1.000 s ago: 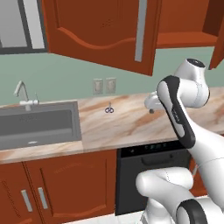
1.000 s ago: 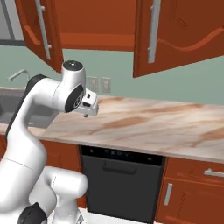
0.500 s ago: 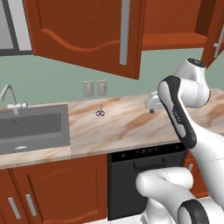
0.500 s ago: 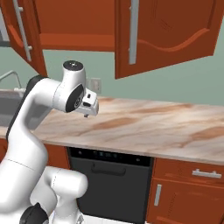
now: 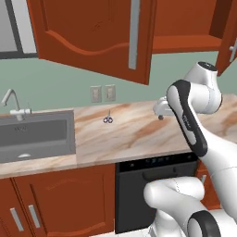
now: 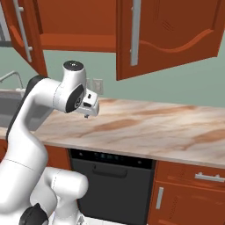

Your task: Close all open cabinet doors.

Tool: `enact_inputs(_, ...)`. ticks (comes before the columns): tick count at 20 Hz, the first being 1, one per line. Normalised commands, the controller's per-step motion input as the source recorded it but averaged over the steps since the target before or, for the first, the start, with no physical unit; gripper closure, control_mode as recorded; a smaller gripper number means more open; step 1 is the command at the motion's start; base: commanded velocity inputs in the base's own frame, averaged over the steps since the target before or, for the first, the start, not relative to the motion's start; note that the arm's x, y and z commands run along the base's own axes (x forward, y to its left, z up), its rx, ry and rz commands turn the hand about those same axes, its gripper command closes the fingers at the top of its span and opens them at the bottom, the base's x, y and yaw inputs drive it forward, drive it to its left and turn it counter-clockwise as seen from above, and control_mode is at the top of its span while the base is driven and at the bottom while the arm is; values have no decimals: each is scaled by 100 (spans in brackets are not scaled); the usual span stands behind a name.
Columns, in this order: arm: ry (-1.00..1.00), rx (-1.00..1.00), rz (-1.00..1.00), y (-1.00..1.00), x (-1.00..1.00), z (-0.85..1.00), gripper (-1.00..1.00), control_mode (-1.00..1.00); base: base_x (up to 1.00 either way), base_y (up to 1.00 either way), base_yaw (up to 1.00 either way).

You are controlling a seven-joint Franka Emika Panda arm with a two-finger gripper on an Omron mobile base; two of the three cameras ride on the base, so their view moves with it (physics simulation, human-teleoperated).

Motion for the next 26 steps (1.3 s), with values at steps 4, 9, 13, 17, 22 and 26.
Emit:
enact_inputs(4, 0, 0, 0, 0, 0, 0, -100, 100, 33, -31, 0)
enact_inputs(9, 0, 0, 0, 0, 0, 0, -100, 100, 32, -32, 0)
enact_inputs(13, 0, 0, 0, 0, 0, 0, -100, 100, 25, -13, 0)
enact_inputs(17, 0, 0, 0, 0, 0, 0, -100, 100, 38, 0, 0)
enact_inputs(22, 0, 0, 0, 0, 0, 0, -100, 100, 45, 0, 3)
enact_inputs(26, 0, 0, 0, 0, 0, 0, -100, 100, 37, 0, 2)
